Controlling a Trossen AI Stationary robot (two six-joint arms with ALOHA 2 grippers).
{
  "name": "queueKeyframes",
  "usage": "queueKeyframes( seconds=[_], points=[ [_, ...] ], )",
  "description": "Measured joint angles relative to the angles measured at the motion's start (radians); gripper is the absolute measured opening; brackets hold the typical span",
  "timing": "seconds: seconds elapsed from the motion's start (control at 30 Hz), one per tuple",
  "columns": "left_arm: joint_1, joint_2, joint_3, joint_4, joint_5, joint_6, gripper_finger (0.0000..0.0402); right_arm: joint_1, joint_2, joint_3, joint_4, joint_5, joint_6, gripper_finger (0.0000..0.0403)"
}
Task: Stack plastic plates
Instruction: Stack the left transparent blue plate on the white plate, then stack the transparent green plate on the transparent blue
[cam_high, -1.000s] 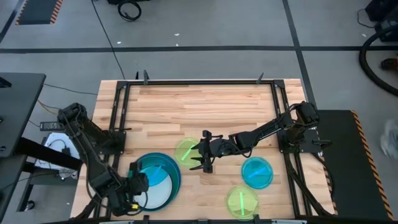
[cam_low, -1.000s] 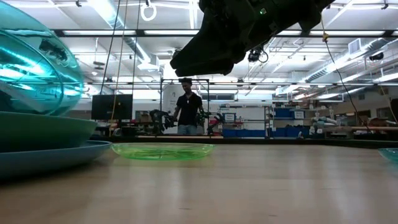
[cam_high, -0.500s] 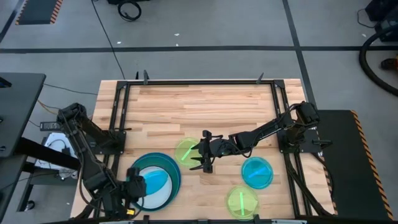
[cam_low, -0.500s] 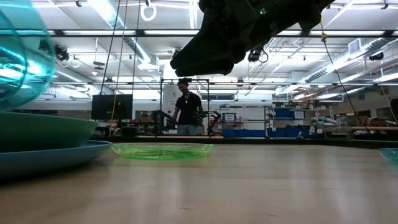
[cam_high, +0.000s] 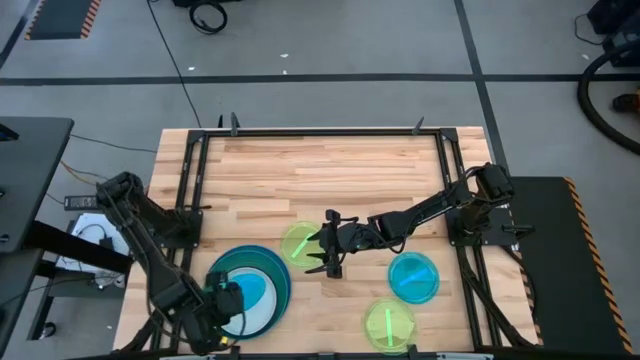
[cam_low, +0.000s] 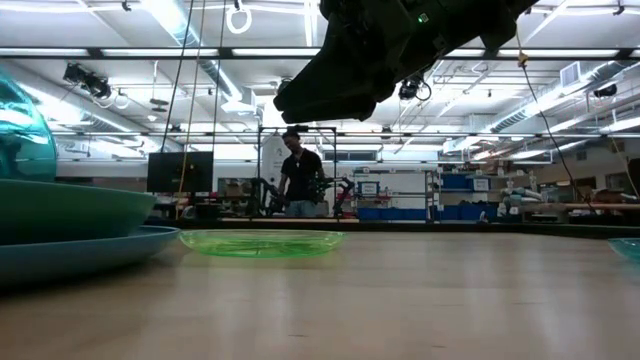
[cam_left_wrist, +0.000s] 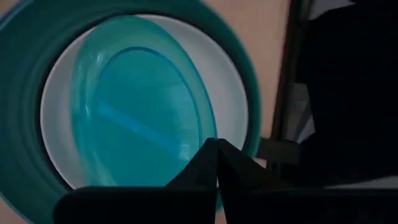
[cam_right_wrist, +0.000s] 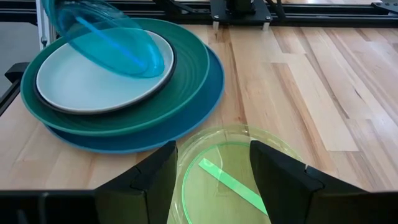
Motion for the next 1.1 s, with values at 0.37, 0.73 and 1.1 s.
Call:
queueKeyframes(
  seconds=[0.37,0.73,1.1],
  points=[
    [0.071,0.021,0.0,0.094,0.155,-0.116,0.0124,0.004,0.0,0.0,-0.003,-0.004,0.002,0.0212],
    [0.259,0.041,0.0,0.056,0.152,0.235,0.0143,0.005,0.0,0.0,0.001,-0.007,0.002,0.0212],
    [0.427,0.119,0.0,0.068,0.216,0.538,0.0141,0.005,0.0,0.0,-0.022,-0.011,0.001,0.0212]
  ],
)
